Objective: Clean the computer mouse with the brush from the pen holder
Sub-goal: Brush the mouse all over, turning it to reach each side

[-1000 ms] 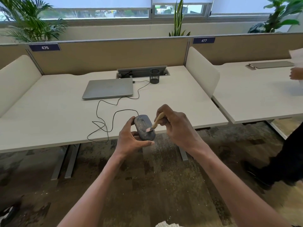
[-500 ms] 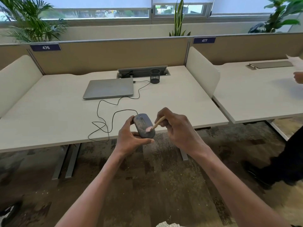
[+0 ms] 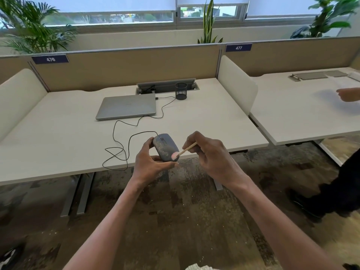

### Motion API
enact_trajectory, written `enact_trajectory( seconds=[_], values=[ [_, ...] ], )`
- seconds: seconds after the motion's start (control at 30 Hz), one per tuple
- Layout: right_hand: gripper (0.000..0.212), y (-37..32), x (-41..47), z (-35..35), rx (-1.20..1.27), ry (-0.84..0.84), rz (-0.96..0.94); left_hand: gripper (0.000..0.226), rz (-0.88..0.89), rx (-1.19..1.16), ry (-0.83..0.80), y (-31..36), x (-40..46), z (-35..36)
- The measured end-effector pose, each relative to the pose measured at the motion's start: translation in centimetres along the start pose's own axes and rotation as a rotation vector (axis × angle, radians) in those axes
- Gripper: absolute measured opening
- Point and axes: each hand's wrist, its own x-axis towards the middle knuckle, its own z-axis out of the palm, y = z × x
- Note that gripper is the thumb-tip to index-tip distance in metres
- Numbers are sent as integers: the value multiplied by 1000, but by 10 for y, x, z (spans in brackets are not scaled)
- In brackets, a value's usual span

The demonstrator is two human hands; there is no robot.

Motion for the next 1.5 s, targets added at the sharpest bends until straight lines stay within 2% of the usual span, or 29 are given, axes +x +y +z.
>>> enact_trajectory(
  seconds=[0.2,0.4,0.63,0.8,0.9,1.1,1.2,1.37,1.5],
  values=[
    [28,6,-4,-4,14,-13,39,115,4,7,5,-1,1,-4],
    [22,6,6,-2,110,149,36,112,17,30,-12,-2,1,-5],
    [31,16,-3,3,132,45,112,111,16,11,-17,0,2,-7],
    [34,18,5,-3,235,78,162,112,24,-4,-46,0,2,-4],
    [40,23,11,-1,287,139,212,109,30,-15,-65,1,1,-3],
    [33,32,18,0,333,327,261,114,39,-43,-125,7,-1,-2],
    [31,33,16,0,318,285,262,115,43,-43,-118,7,2,1],
    [52,35,13,-21,323,82,333,112,42,-33,-101,5,6,1],
    [47,32,19,-27,305,64,314,111,62,-20,-107,7,8,2]
  ],
)
